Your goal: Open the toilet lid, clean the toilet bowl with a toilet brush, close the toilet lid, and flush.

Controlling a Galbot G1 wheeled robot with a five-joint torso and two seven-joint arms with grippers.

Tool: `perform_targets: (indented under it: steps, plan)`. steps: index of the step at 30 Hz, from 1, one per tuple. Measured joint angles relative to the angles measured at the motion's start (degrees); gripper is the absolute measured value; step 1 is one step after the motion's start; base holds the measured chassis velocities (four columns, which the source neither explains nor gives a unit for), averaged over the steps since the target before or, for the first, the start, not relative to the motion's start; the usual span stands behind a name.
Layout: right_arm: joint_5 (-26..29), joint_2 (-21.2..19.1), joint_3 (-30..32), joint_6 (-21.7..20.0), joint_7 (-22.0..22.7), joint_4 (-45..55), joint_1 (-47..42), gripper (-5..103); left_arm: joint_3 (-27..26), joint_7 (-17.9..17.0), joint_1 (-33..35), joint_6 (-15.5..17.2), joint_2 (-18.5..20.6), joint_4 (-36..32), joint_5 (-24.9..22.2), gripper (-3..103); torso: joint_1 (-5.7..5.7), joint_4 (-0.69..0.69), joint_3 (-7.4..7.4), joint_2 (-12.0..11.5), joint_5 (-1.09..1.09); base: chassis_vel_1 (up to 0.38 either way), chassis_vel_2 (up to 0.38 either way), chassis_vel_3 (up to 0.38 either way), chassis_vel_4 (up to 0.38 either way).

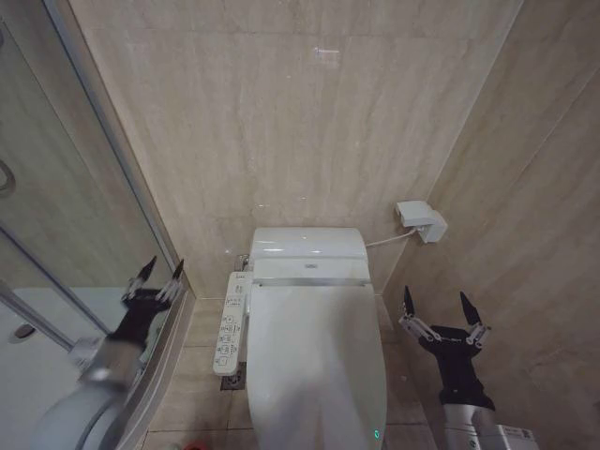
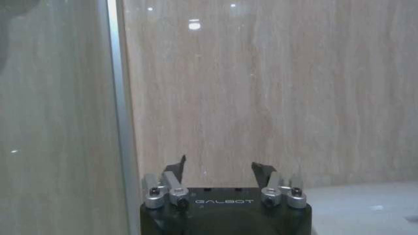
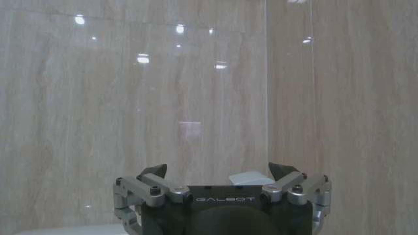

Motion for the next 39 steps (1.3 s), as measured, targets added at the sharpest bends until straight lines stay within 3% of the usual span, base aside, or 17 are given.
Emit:
perform_targets:
  steps: [5,6,13,14,26,39]
  plan:
    - [0.0,0.0,0.0,0.0,-0.01,0.0,0.0,100,-2.59,3.63,8.82,-3.28,-4.84,-4.07,1.48,64,0.0,0.0,0.0,0.0,0.01,0.0,0.0,0.0,0.0]
    - [0.0,0.0,0.0,0.0,-0.01,0.0,-0.01,100,-2.52,4.09,9.44,-3.78,-5.63,-4.31,1.71,91,0.0,-0.01,0.0,0.0,0.0,0.0,0.0,0.0,0.0]
    - [0.0,0.0,0.0,0.0,-0.01,0.0,-0.01,100,-1.3,4.94,10.42,-5.61,-8.67,-5.49,4.53,91,0.01,-0.02,0.01,-0.01,0.0,0.0,0.0,0.0,0.0]
    - [0.0,0.0,-0.01,0.0,-0.01,-0.01,-0.01,100,-1.21,5.0,10.6,-5.94,-9.02,-5.8,5.46,100,0.01,-0.01,0.01,-0.01,0.0,0.0,0.0,0.0,0.0]
    - [0.0,0.0,0.0,0.0,-0.01,0.0,-0.01,100,-1.43,5.95,12.51,-7.66,-11.62,-8.67,8.5,100,0.01,0.0,0.01,-0.01,0.0,0.0,0.0,0.0,0.0]
    - [0.0,0.0,0.0,0.0,-0.01,0.0,0.0,100,-1.3,5.93,12.46,-7.7,-11.69,-8.79,8.61,100,0.01,-0.01,0.01,-0.01,-0.01,0.0,0.0,0.0,0.0]
